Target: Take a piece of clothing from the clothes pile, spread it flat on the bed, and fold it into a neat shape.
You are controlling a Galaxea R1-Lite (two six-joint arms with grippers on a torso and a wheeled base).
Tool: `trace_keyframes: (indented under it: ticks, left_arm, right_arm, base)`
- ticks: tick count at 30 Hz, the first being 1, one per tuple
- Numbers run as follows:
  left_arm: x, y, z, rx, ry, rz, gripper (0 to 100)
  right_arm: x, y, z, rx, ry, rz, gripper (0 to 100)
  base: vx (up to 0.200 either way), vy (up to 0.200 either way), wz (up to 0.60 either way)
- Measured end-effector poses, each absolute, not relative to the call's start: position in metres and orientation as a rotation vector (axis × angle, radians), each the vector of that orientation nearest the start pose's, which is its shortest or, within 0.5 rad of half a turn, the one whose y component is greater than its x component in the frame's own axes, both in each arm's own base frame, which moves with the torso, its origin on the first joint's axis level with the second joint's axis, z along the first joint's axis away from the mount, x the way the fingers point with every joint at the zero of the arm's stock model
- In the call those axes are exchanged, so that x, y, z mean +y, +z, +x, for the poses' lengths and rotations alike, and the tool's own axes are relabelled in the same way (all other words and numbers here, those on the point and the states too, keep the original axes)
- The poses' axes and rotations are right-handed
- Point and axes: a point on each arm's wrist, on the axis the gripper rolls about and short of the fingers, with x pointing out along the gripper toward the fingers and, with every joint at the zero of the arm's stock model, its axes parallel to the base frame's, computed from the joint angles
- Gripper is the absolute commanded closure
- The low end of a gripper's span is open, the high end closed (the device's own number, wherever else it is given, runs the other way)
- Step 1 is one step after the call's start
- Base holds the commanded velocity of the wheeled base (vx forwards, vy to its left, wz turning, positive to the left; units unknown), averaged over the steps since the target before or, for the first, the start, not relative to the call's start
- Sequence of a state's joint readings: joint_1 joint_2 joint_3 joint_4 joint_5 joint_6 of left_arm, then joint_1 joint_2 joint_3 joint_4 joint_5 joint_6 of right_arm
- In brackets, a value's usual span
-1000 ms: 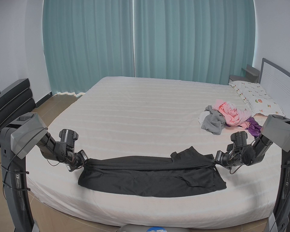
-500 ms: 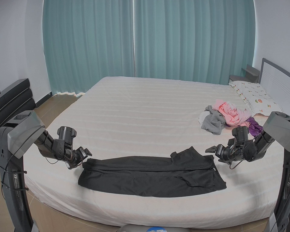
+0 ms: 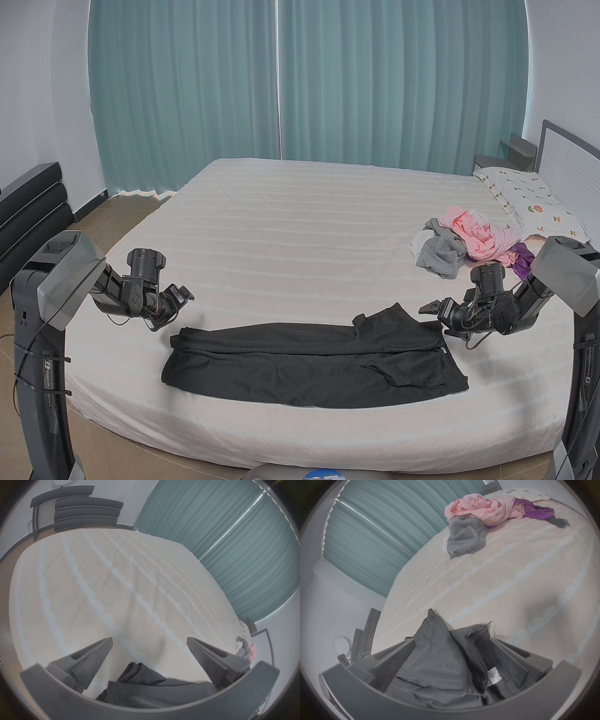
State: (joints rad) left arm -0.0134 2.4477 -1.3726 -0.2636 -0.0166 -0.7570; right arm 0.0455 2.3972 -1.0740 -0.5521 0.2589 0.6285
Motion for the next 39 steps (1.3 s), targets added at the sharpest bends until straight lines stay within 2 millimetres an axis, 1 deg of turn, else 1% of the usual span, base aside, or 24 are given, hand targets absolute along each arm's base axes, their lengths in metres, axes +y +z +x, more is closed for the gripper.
trace_keyframes:
  ticks: [4, 5, 10, 17, 22, 27, 31, 32, 37, 39]
  left_arm:
    - [-0.011, -0.010, 0.453, 0.804, 0.272, -0.699, 0]
    - [-0.012, -0.012, 0.453, 0.809, 0.268, -0.689, 100]
    - [-0.015, -0.021, 0.450, 0.840, 0.248, -0.645, 100]
    - [-0.016, -0.025, 0.450, 0.845, 0.249, -0.645, 100]
    - [-0.011, -0.022, 0.453, 0.798, 0.268, -0.689, 100]
    - [-0.002, -0.016, 0.453, 0.770, 0.305, -0.766, 100]
    - [0.002, -0.012, 0.451, 0.767, 0.307, -0.779, 100]
    - [0.002, -0.012, 0.451, 0.767, 0.305, -0.778, 0]
    - [-0.005, -0.012, 0.450, 0.797, 0.240, -0.782, 0]
    - [-0.008, -0.012, 0.449, 0.811, 0.204, -0.756, 0]
  right_arm:
    - [0.024, -0.024, 0.411, 0.846, 0.033, 0.675, 0]
    - [0.024, -0.025, 0.411, 0.849, 0.033, 0.675, 0]
    - [0.024, -0.029, 0.412, 0.852, 0.021, 0.672, 0]
    - [0.023, -0.033, 0.417, 0.830, -0.034, 0.649, 0]
    - [0.024, -0.036, 0.419, 0.834, -0.036, 0.646, 0]
    - [0.028, -0.039, 0.420, 0.839, -0.036, 0.639, 0]
    - [0.029, -0.040, 0.420, 0.839, -0.039, 0.637, 0]
    - [0.029, -0.041, 0.421, 0.840, -0.039, 0.637, 0]
    - [0.030, -0.042, 0.420, 0.843, -0.038, 0.637, 0]
    - [0.031, -0.042, 0.420, 0.845, -0.036, 0.636, 0]
  base:
    - [0.000, 0.000, 0.00]
    - [0.000, 0.000, 0.00]
    - [0.000, 0.000, 0.00]
    - [0.000, 0.000, 0.00]
    - [0.000, 0.000, 0.00]
    - [0.000, 0.000, 0.00]
    - [0.000, 0.000, 0.00]
    - [0.000, 0.000, 0.00]
    - [0.000, 0.000, 0.00]
    - [0.000, 0.000, 0.00]
